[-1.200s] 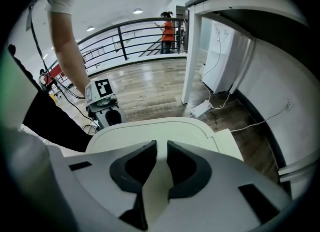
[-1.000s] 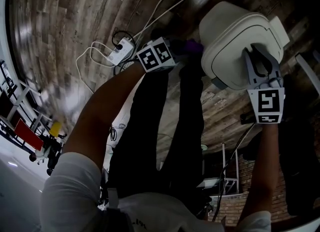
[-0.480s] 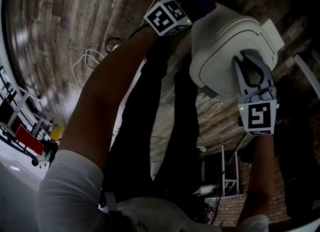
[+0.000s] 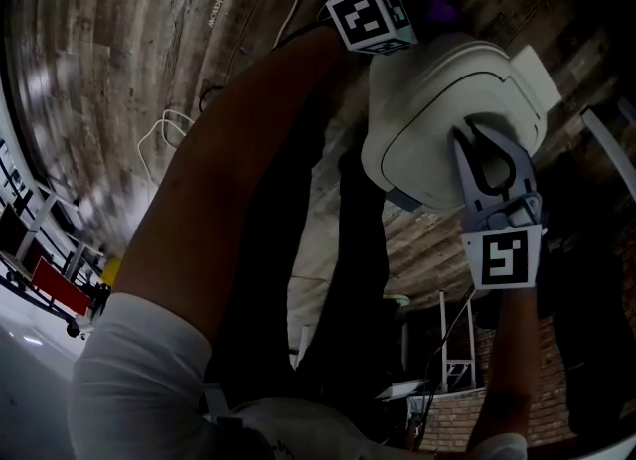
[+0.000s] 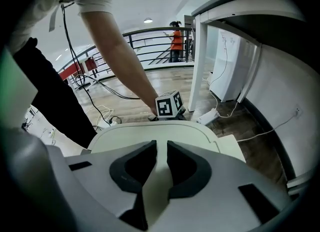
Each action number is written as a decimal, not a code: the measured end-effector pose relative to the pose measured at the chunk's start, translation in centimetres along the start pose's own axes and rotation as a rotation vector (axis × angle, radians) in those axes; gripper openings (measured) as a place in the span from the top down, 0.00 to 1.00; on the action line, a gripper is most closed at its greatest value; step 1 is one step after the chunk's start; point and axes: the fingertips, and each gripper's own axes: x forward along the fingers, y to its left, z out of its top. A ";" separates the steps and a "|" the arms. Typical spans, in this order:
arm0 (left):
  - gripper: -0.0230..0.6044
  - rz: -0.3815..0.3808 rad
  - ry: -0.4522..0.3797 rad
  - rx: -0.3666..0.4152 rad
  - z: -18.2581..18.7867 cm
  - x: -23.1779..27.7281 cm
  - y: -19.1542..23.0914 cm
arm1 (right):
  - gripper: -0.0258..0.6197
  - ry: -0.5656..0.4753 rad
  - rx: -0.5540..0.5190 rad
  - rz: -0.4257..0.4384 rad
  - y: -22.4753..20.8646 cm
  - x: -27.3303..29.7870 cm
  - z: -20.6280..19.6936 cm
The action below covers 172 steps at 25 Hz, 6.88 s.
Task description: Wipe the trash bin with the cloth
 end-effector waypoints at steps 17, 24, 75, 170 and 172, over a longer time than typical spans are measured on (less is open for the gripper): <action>0.83 0.033 -0.088 -0.018 -5.6 -3.7 -5.6 | 0.85 -0.003 0.021 -0.024 -0.1 0.1 -0.1; 0.83 0.095 -0.071 -0.088 -9.1 -4.9 -9.1 | 0.85 -0.004 0.028 -0.044 0.0 0.2 -0.4; 0.83 0.183 -0.184 0.230 -8.6 3.9 4.1 | 0.94 -0.029 0.118 -0.289 2.7 -1.1 -1.1; 0.83 0.055 0.034 0.187 -26.4 5.6 -3.4 | 0.94 -0.201 0.166 -0.355 2.6 -1.0 -2.0; 0.83 0.042 0.043 0.190 -27.0 5.5 -4.1 | 0.94 -0.201 0.169 -0.355 2.6 -1.0 -2.1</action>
